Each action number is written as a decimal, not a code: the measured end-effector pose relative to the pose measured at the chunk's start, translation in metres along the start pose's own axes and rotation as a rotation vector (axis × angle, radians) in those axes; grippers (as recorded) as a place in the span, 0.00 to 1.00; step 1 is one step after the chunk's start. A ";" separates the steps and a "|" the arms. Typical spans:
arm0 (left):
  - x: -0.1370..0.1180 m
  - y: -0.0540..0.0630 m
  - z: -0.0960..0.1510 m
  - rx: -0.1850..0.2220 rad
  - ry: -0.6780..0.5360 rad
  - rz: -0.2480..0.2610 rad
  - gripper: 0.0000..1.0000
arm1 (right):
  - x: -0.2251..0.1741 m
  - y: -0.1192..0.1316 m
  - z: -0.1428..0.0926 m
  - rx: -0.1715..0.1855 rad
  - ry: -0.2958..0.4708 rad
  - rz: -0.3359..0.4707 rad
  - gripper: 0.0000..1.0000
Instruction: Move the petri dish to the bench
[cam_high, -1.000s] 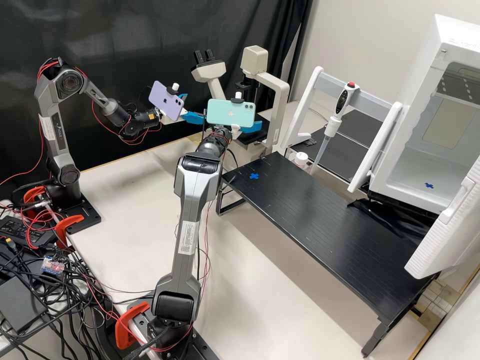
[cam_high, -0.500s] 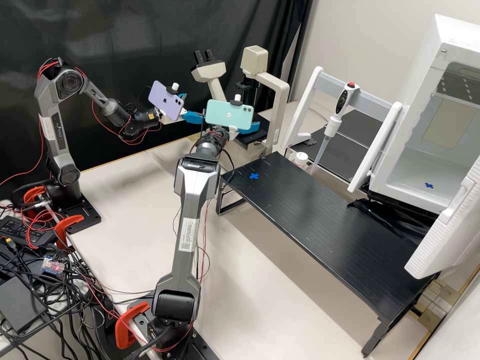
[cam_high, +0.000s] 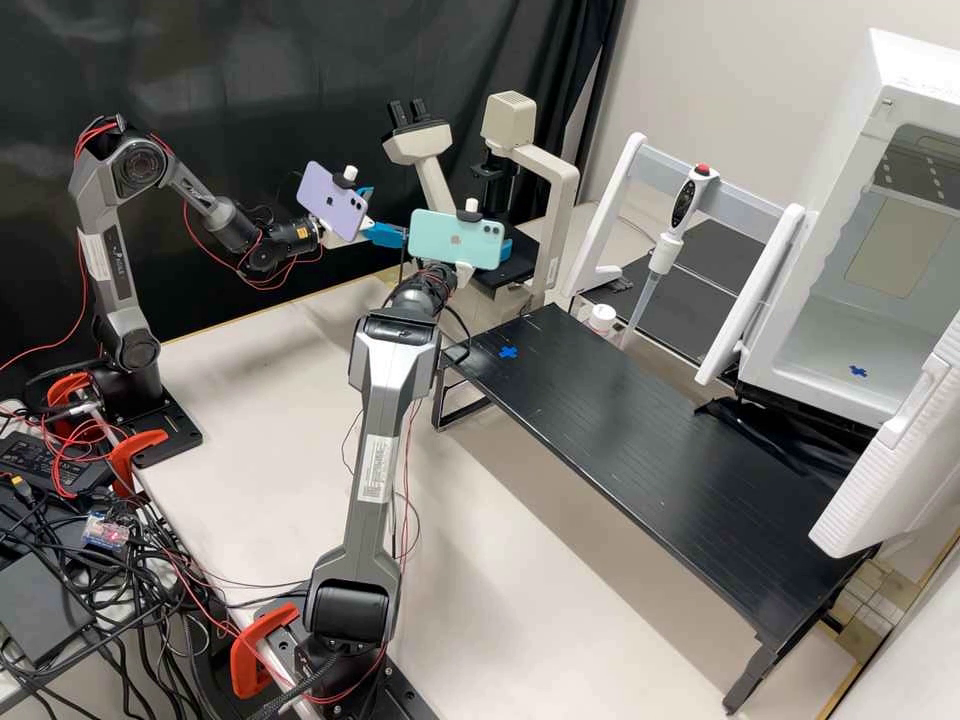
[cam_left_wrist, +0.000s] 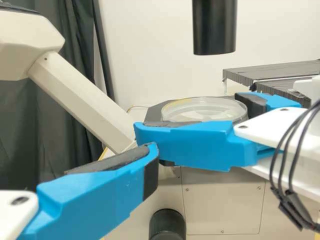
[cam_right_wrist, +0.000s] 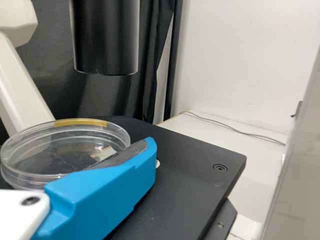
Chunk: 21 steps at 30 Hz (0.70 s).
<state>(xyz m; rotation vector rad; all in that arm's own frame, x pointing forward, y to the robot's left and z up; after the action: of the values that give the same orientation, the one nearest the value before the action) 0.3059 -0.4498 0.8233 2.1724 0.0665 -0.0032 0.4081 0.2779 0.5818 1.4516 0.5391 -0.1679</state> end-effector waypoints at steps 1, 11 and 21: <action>0.000 0.000 0.000 0.000 0.000 0.000 1.00 | 0.000 0.000 0.000 0.002 0.000 -0.004 1.00; 0.000 0.000 0.000 -0.001 0.001 0.000 1.00 | 0.000 0.000 0.000 -0.005 0.000 -0.005 1.00; 0.000 0.000 0.000 -0.001 0.001 0.000 1.00 | -0.003 0.012 0.003 0.054 -0.001 0.010 1.00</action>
<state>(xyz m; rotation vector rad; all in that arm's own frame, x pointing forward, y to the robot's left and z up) 0.3059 -0.4497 0.8234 2.1712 0.0671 -0.0015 0.4112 0.2763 0.5937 1.5068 0.5295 -0.1762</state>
